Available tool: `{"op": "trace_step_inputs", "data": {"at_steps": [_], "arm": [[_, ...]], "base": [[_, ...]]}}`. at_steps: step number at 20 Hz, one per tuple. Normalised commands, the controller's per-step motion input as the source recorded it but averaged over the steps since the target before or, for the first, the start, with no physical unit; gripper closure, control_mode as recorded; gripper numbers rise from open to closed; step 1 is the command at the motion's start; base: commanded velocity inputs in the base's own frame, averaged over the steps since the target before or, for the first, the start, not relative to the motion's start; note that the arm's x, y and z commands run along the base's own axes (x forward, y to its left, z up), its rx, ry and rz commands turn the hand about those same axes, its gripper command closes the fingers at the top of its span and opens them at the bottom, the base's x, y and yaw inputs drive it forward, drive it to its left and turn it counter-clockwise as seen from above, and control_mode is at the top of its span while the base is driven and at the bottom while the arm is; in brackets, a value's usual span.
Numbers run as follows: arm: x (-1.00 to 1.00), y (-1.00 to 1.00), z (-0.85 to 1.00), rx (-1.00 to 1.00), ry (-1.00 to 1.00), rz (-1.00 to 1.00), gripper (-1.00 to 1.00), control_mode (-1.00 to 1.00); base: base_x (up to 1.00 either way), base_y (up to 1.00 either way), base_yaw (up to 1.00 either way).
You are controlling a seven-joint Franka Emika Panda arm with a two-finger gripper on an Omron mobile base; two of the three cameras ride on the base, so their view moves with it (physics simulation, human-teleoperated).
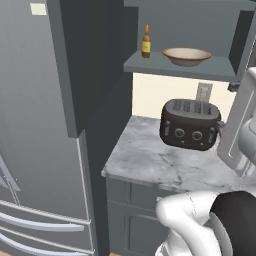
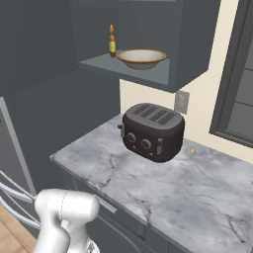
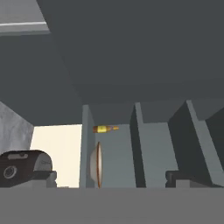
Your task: Pick the mug and place it in the sink. Pick the bowl and place it in the open cabinet and then close the cabinet.
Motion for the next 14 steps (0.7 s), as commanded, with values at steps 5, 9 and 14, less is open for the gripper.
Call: {"op": "trace_step_inputs", "data": {"at_steps": [5,9,14], "arm": [[-0.56,0.7,0.0,-0.12,0.0,0.0,-1.0,-1.0],[-0.51,0.71,0.0,-0.11,-0.02,-0.02,-1.0,-1.0],[-0.35,0.73,0.0,-0.06,0.0,-0.04,-1.0,-1.0]], "base": [[0.0,0.0,0.0],[0.0,0.0,0.0],[0.0,0.0,0.0]]}}
